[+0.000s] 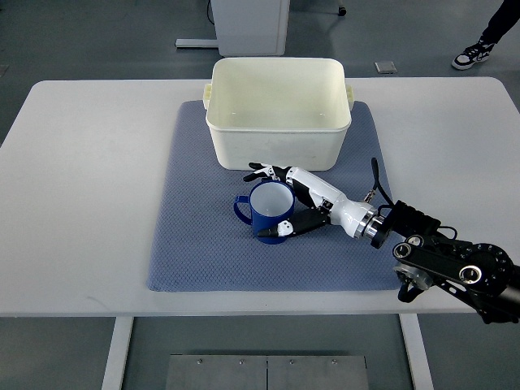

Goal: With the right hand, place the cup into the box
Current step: 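Tilt and adjust the grip on the blue mug with the right hand, then lift the blue mug with the right hand up over the cream box, then lower the mug into the cream box and open the right hand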

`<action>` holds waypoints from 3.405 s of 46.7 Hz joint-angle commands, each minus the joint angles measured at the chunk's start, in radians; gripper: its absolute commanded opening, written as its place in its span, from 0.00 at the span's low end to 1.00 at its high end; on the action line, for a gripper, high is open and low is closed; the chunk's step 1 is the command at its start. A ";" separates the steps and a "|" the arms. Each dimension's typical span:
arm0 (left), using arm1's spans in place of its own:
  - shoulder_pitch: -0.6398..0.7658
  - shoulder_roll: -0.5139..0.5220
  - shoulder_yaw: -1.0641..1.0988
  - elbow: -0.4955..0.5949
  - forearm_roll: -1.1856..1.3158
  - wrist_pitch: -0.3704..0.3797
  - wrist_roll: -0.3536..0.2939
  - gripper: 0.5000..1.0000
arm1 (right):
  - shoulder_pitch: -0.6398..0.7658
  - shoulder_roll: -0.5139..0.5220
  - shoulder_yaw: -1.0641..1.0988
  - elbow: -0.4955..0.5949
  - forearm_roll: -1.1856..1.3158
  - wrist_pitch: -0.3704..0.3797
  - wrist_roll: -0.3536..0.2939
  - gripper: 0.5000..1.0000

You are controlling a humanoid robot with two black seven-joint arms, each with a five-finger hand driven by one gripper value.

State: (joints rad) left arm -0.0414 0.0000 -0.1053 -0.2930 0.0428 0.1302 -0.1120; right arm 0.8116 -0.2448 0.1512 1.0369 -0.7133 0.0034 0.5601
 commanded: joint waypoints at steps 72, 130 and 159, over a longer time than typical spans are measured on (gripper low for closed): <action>0.000 0.000 0.001 0.000 0.000 -0.001 0.000 1.00 | 0.057 -0.247 -0.045 0.268 0.002 -0.088 0.003 0.00; 0.000 0.000 -0.001 0.000 0.000 0.000 0.000 1.00 | 0.342 0.070 0.186 -0.193 0.020 -0.045 -0.263 0.00; 0.000 0.000 -0.001 0.000 0.000 -0.001 0.000 1.00 | 0.310 0.239 0.165 -0.446 0.018 -0.068 -0.252 0.00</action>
State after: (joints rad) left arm -0.0415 0.0000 -0.1051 -0.2930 0.0427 0.1302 -0.1119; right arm 1.1274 -0.0087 0.3183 0.5931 -0.6949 -0.0638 0.3087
